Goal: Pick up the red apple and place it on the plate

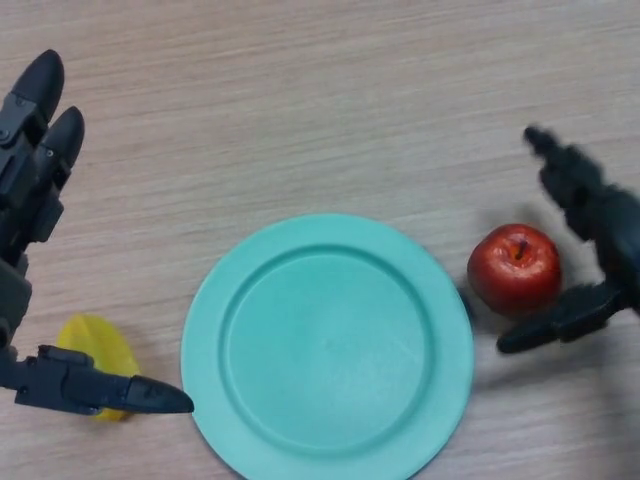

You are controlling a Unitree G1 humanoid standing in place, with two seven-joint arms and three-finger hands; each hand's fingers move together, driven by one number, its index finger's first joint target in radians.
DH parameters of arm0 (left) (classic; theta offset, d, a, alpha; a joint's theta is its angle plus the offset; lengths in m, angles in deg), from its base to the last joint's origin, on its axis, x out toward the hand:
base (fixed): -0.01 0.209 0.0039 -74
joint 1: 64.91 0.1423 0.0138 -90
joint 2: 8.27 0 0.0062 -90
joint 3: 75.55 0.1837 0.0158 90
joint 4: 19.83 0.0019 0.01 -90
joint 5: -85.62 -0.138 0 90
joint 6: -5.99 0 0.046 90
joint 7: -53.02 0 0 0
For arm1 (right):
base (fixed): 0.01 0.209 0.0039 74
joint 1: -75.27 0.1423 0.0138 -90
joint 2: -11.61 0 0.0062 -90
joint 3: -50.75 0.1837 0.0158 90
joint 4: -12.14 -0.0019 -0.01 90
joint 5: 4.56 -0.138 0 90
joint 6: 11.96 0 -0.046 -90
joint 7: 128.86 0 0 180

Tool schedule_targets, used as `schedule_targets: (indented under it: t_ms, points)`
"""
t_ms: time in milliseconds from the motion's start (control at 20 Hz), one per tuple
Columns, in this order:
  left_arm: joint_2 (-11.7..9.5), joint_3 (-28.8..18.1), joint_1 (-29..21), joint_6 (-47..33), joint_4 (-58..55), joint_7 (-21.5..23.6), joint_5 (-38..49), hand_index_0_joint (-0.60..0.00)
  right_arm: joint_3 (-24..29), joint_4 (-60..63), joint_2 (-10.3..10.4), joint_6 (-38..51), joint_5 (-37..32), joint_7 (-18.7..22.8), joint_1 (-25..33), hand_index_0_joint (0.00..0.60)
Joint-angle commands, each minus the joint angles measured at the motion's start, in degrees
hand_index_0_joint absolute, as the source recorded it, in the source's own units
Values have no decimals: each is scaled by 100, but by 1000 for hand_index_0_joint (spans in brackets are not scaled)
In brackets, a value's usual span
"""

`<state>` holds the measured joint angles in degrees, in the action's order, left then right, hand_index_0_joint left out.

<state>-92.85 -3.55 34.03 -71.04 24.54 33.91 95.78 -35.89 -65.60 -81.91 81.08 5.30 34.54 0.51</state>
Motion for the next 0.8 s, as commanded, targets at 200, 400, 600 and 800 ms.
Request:
schedule_targets:
  t_ms: [200, 400, 600, 800]
  points:
    - [-76, -354, 53, -950, -280, 162, 54, 0, 100, 133, -99, 1407, 801, 693, 271, 598]
    - [-38, -387, 100, -1058, -239, 161, 73, 0, 125, -809, -14, 1142, 726, 660, 189, 600]
    - [-39, -347, 122, -948, -321, 155, 62, 0, -360, -2438, 424, 132, 511, 95, 4, 600]
    - [-59, -441, 73, -844, -321, 119, 180, 0, -1418, -3126, 830, -948, 597, 341, -330, 600]
